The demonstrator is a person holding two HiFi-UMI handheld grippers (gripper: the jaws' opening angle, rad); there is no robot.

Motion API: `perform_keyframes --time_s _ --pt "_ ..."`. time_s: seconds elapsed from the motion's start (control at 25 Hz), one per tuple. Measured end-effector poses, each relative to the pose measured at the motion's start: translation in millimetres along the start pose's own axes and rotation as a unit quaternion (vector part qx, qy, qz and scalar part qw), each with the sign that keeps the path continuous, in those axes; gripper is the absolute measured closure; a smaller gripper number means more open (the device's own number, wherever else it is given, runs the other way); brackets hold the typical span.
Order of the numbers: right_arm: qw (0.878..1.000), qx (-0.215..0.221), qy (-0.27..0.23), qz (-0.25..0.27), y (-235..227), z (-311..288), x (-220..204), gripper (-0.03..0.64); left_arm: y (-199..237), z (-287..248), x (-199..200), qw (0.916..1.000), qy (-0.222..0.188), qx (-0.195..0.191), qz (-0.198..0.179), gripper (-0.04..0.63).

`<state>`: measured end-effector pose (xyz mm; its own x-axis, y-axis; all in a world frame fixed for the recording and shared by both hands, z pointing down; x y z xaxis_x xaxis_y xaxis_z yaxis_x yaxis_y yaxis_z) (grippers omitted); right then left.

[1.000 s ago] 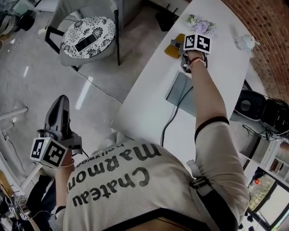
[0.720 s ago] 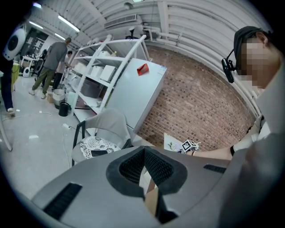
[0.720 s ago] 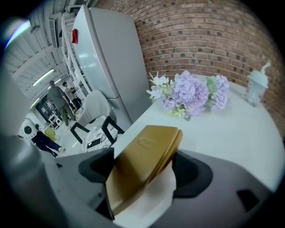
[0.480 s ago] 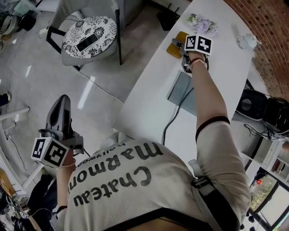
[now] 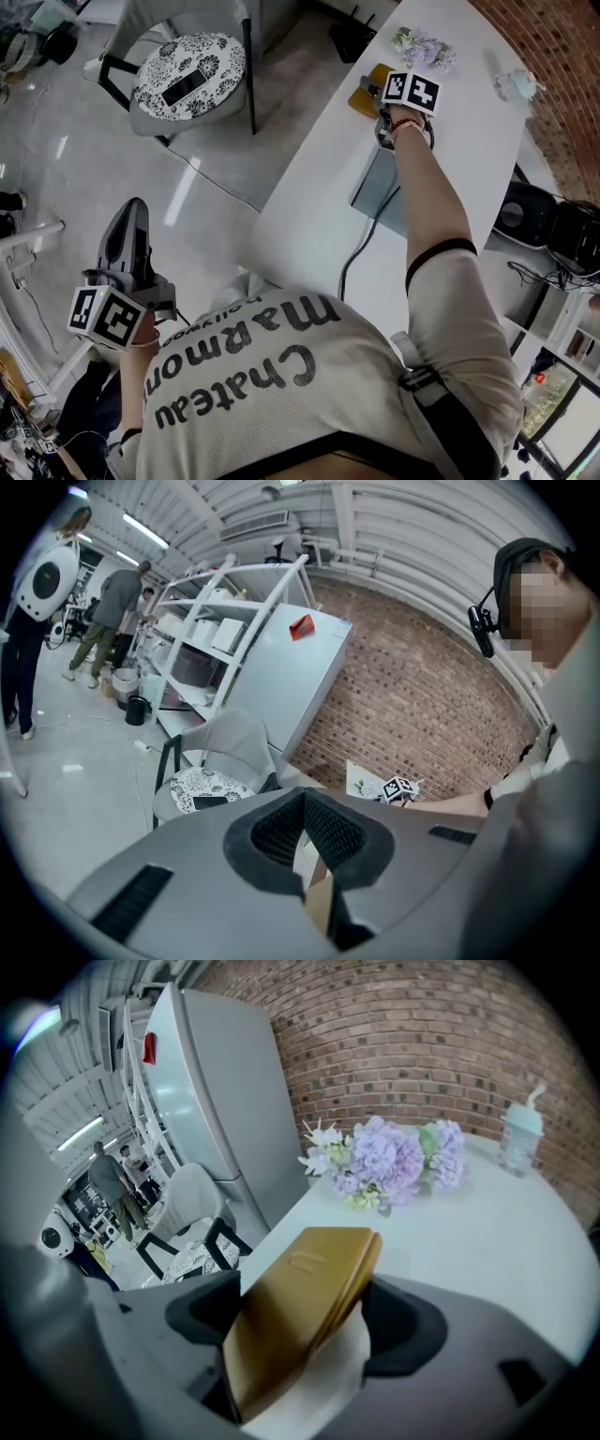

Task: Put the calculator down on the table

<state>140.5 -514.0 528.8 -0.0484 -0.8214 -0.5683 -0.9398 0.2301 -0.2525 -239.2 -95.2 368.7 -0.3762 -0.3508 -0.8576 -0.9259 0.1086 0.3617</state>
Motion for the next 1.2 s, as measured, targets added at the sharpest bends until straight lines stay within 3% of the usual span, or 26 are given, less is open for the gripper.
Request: perform_keyframes --time_s 1.2 --pt "0.997 -0.031 -0.061 -0.038 -3 8 -11 0.170 -1 17 -10 0.9995 -0.013 0.024 0.016 0.594"
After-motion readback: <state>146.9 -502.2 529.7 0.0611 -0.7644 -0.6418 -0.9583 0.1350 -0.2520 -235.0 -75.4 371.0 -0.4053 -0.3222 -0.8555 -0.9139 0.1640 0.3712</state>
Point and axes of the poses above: the fingertips, and each gripper's own axes: z backward along the fingers, y to its left, x out of its top, the point moved 9 cm from there along z, backward along the fingers, and after that the axes turned 6 degrees about -z, right-handed, at the moved point
